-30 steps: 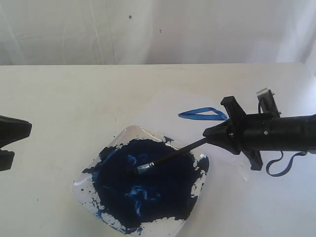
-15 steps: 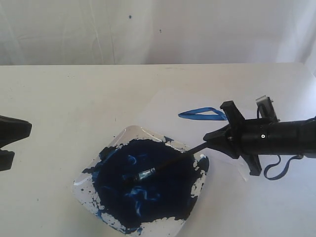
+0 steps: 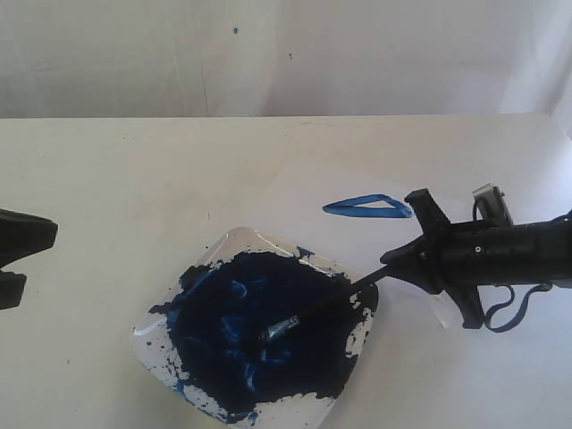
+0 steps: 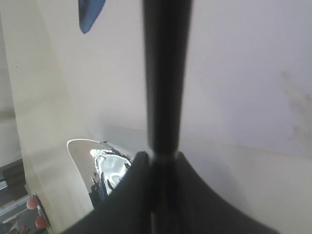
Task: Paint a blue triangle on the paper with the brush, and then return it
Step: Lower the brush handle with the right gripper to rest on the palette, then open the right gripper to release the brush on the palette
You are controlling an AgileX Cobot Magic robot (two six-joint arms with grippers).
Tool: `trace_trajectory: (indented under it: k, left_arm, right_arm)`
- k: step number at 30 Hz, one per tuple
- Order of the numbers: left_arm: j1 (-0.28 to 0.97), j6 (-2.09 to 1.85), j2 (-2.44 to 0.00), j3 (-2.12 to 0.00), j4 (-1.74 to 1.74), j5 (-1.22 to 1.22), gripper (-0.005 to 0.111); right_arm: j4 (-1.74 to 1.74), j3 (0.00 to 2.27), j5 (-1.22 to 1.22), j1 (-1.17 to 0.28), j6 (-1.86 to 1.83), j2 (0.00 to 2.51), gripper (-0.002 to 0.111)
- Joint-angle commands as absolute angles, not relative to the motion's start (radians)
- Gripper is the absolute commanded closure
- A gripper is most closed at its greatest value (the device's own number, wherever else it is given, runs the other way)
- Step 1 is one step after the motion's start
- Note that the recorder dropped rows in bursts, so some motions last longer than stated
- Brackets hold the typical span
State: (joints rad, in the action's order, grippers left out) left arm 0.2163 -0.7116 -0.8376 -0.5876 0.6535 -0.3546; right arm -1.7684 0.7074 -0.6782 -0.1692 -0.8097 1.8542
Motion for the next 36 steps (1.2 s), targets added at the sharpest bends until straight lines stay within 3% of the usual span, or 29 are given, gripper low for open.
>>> trace_trajectory:
  k: [1, 11, 13, 20, 23, 36]
  left_arm:
    - [0.224, -0.711, -0.828, -0.58, 0.673, -0.36, 0.107]
    - [0.224, -0.711, -0.828, -0.58, 0.673, -0.36, 0.107]
    - [0.224, -0.711, -0.828, -0.58, 0.673, -0.36, 0.107]
    - [0.224, -0.711, -0.828, -0.58, 0.673, -0.36, 0.107]
    - [0.224, -0.711, -0.828, -0.58, 0.673, -0.36, 0.107]
    - [0.224, -0.714, -0.828, -0.58, 0.672, -0.36, 0.107]
  right_arm:
    - [-1.744, 0.718, -0.649, -0.17, -0.781, 1.858, 0.108]
    - [-1.744, 0.735, -0.622, -0.18, -0.78, 1.858, 0.108]
    - [-1.744, 0.735, -0.602, -0.192, -0.78, 1.859, 0.102]
    - [-1.744, 0.735, -0.602, -0.197, -0.78, 1.85, 0.067]
    - [-1.731, 0.735, -0.605, -0.197, -0.78, 1.833, 0.06]
    - [-1.403, 0.559, -0.634, -0.097, -0.612, 1.469, 0.059]
